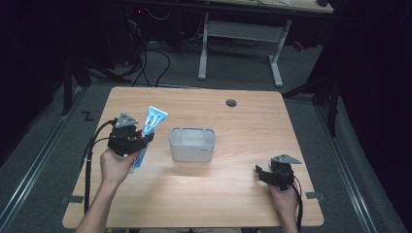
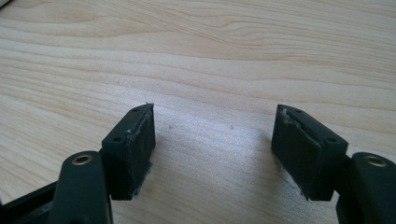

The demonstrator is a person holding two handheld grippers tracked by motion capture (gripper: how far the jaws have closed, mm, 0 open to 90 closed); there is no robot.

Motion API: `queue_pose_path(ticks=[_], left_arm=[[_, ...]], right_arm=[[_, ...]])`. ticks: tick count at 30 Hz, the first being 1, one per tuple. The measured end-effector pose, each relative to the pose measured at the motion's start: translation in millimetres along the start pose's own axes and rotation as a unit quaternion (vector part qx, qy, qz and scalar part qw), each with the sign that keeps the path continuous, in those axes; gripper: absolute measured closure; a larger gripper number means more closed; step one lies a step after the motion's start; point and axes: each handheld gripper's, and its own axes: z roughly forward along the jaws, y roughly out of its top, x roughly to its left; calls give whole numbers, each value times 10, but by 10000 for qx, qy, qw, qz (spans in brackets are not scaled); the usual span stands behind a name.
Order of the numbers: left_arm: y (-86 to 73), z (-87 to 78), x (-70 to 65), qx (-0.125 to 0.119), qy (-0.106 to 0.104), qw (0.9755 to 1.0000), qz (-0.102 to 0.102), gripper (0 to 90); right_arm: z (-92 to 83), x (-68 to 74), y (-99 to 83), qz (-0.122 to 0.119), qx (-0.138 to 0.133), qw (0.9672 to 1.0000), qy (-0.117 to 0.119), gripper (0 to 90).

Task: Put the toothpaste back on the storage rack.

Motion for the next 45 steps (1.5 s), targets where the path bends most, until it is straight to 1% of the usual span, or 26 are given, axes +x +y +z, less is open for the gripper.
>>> queue_pose_path(ticks=[4, 6, 9, 14, 18, 20, 24, 28, 31, 35, 38, 42, 45], left_arm=[[80, -29, -58, -67, -72, 9999, 82, 684], [117, -36, -85, -151, -159, 9997, 64, 684], [165, -32, -116, -215, -274, 9994, 52, 683], [264, 6, -181, -273, -360, 9989, 107, 681], [329, 38, -245, -353, -337, 9986, 208, 679], [369, 68, -271, -378, -392, 9983, 214, 678], [442, 115, -316, -403, -415, 9980, 273, 678], [517, 174, -366, -471, -532, 9971, 284, 677], [585, 247, -404, -452, -593, 9967, 322, 677], [664, 336, -434, -479, -664, 9961, 315, 677], [715, 404, -469, -595, -709, 9953, 271, 678], [784, 485, -509, -607, -686, 9954, 294, 677], [850, 554, -541, -615, -710, 9951, 308, 677]], right_arm=[[0, 0, 0, -1, -1, 10000, 0, 305], [0, 0, 0, -1, -1, 10000, -1, 305], [0, 0, 0, 1, 0, 10000, 0, 305], [0, 1, 0, 5, 1, 10000, 0, 305], [0, 1, 0, 7, 2, 10000, 0, 305], [0, 1, 0, 8, 2, 10000, 1, 305], [0, 2, 1, 14, -1, 10000, 0, 305], [0, 2, 1, 12, 1, 10000, 0, 305], [0, 2, 1, 12, 0, 10000, 0, 305], [0, 2, 0, 12, 0, 10000, 1, 305], [1, -1, 1, -5, -4, 10000, 3, 305], [0, 0, 0, 14, -1, 10000, 2, 306], [0, 0, 0, 20, -1, 10000, 4, 306]])
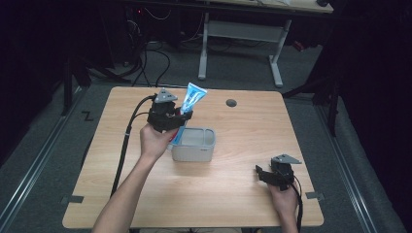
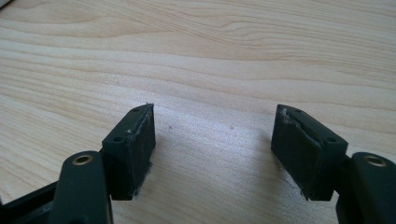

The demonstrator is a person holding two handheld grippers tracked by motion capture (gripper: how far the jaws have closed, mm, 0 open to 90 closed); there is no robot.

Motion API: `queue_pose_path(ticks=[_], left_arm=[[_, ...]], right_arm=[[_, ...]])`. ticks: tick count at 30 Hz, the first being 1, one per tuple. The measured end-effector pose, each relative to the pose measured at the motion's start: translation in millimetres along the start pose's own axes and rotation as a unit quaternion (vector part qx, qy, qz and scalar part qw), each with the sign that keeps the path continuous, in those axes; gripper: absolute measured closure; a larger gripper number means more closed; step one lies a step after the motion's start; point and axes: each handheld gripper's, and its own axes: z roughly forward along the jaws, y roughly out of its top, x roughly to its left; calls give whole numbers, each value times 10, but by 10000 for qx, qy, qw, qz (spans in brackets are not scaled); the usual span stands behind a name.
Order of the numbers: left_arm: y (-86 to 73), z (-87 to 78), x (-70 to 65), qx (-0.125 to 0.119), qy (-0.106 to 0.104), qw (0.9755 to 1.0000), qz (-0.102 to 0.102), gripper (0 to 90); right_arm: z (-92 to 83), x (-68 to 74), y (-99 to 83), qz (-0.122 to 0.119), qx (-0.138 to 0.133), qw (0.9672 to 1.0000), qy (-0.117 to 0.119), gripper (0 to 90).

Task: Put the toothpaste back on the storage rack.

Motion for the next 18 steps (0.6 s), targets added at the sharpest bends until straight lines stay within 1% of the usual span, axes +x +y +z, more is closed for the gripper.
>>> queue_pose_path(ticks=[1, 3, 5, 7, 10, 14, 18], left_arm=[[18, 28, -9, -34, -8, 10000, -1, 677], [57, 93, -29, -27, -21, 10000, 28, 677], [86, 153, -52, 35, 13, 9999, 133, 677], [114, 236, -71, 97, 23, 9998, 193, 675], [124, 303, -84, 80, 26, 9998, 191, 672], [118, 408, -102, 99, 4, 9998, 154, 672], [105, 478, -108, 134, -8, 9998, 156, 672]], right_arm=[[0, 0, 0, 0, -1, 10000, 1, 306], [0, -1, 0, 2, -2, 10000, 1, 306], [0, -1, 0, 2, -2, 10000, 1, 307], [0, 0, 0, 10, -2, 10000, 1, 307], [-1, -1, 0, 10, 2, 10000, 2, 307], [0, 0, 0, 11, -3, 10000, 2, 307], [0, 0, 0, 11, -3, 10000, 2, 307]])
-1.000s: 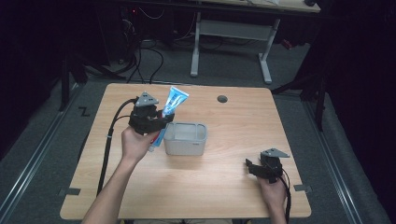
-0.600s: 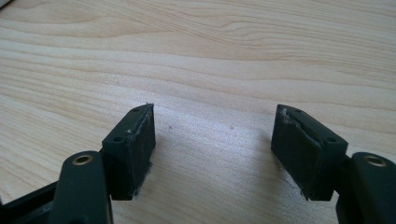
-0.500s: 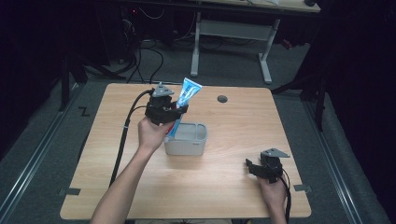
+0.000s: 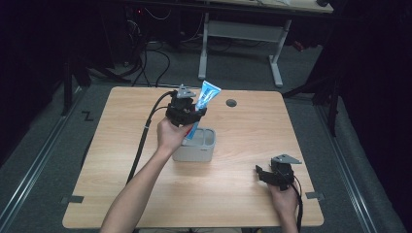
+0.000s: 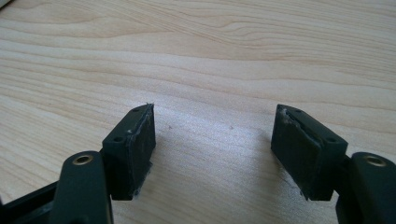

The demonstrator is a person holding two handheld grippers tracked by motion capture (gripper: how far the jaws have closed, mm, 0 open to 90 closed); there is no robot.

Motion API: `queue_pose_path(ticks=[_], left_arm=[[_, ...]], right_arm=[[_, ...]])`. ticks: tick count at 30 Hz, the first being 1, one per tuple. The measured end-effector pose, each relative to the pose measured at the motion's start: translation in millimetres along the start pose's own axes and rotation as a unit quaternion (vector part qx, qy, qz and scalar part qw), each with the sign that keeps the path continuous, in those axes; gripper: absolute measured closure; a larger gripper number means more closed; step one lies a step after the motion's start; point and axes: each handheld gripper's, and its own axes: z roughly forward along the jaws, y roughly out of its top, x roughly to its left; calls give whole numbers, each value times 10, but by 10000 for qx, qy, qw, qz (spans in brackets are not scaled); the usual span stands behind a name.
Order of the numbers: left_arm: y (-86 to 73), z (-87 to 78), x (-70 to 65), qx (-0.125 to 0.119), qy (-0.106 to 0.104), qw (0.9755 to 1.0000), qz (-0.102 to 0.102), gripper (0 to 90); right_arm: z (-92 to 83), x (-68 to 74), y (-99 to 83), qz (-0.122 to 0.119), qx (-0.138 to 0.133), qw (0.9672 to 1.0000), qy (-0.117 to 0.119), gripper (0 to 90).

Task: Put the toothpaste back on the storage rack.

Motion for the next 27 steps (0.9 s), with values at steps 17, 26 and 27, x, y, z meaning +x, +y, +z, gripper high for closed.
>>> queue_pose_path(ticks=[17, 26, 27], left_arm=[[-79, 144, 17, 85, 52, 9999, -42, 666], [-168, 149, 42, 158, 90, 9998, -68, 662], [-173, 143, 37, 164, 79, 9998, -53, 661]], right_arm=[[0, 0, 0, 1, -1, 10000, -1, 307], [0, 0, 0, 3, -1, 10000, -1, 307], [0, 0, 0, 2, -1, 10000, -2, 307]])
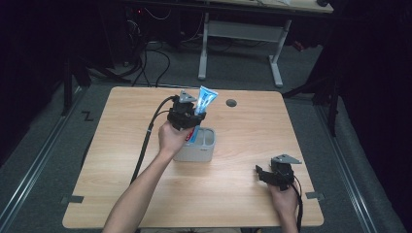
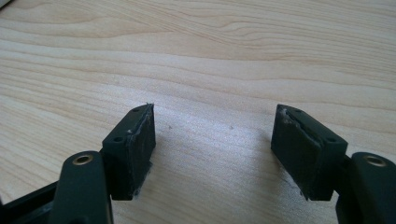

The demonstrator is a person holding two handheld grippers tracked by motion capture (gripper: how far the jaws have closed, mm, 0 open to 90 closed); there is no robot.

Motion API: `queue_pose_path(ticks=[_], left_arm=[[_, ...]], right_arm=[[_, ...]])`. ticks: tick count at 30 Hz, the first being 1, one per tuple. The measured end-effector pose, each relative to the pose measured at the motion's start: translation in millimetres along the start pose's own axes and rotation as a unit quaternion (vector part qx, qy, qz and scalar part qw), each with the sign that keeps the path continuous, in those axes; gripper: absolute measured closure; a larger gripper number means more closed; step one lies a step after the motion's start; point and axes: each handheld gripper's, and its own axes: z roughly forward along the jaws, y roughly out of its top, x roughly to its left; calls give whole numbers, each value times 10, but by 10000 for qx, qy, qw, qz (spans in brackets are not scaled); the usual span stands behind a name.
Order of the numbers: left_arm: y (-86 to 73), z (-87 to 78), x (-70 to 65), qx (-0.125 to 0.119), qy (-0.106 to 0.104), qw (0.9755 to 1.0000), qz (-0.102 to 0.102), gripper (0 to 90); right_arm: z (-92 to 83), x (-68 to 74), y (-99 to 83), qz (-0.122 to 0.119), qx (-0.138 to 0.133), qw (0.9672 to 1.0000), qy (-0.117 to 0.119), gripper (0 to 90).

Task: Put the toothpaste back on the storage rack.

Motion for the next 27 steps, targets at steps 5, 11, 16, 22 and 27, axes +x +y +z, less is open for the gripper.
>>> queue_pose_path(ticks=[5, 11, 16, 22, 27], left_arm=[[-18, -5, -9, 66, -4, 10000, 31, 657], [-49, -11, -21, 112, -36, 9999, 67, 659], [-77, -24, -25, 157, -42, 9998, 97, 663], [-134, -47, -21, 196, -37, 9998, 68, 663], [-182, -74, -4, 199, -43, 9998, 7, 663]], right_arm=[[0, 0, 0, -1, 0, 10000, -2, 307], [0, 0, 0, -2, 2, 10000, 0, 307], [0, 0, 0, -2, 1, 10000, -1, 307], [0, 0, 0, -3, 1, 10000, -1, 307], [0, 0, 0, -12, 2, 10000, -5, 307]])
